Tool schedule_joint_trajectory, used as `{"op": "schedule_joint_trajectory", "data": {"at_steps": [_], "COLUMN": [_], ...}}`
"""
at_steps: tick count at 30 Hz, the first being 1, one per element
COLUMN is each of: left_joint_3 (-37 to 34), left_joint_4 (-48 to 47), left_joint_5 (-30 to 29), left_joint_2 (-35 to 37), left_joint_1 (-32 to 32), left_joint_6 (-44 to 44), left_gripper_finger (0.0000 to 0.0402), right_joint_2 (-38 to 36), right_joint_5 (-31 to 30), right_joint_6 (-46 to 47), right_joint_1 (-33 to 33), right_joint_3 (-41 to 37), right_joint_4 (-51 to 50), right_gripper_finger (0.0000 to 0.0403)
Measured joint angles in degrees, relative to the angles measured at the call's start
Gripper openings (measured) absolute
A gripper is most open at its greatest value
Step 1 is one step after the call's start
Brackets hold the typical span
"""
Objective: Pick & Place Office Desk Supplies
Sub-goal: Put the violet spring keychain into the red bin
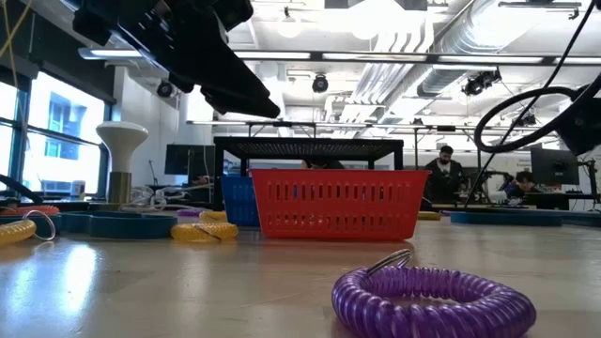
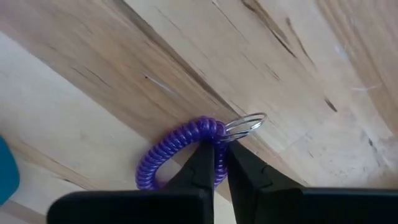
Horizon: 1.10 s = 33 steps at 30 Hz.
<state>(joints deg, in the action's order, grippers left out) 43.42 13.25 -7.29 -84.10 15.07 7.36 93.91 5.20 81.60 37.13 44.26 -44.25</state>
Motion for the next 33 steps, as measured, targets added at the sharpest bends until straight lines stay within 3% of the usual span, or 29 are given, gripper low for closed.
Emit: {"op": "schedule_joint_trajectory", "data": {"at_steps": [3,6,12,22,26,29,33], "left_joint_3": [0.00,0.00,0.00,0.00,0.00,0.00,0.00], "left_joint_4": [0.37,0.67,0.64,0.69,0.68,0.62,0.51], "left_joint_5": [0.00,-0.01,-0.01,0.00,-0.02,0.00,-0.01], "left_joint_2": [-0.02,-0.01,0.00,-0.02,-0.02,-0.02,-0.02], "left_joint_1": [-0.10,-0.46,-1.15,-1.16,-1.16,-1.14,-1.09], "left_joint_6": [-0.39,-0.51,-0.21,-0.07,-0.05,-0.03,0.19], "left_gripper_finger": [0.0215,0.0215,0.0215,0.0215,0.0215,0.0215,0.0215], "right_joint_2": [0.32,0.57,0.70,0.59,0.57,0.57,1.18], "right_joint_5": [-2.07,-7.90,-32.07,-59.87,-61.89,-55.89,-50.20], "right_joint_6": [-2.10,-4.09,-10.48,-33.66,-49.11,-59.14,-62.09], "right_joint_1": [0.09,0.34,-1.01,-5.27,-7.96,-9.92,-12.72], "right_joint_3": [1.04,3.37,6.92,14.39,15.07,15.07,15.09], "right_joint_4": [-1.66,-4.88,-8.35,-1.57,11.21,20.45,22.47], "right_gripper_finger": [0.0012,0.0010,0.0010,0.0009,0.0009,0.0009,0.0009]}}
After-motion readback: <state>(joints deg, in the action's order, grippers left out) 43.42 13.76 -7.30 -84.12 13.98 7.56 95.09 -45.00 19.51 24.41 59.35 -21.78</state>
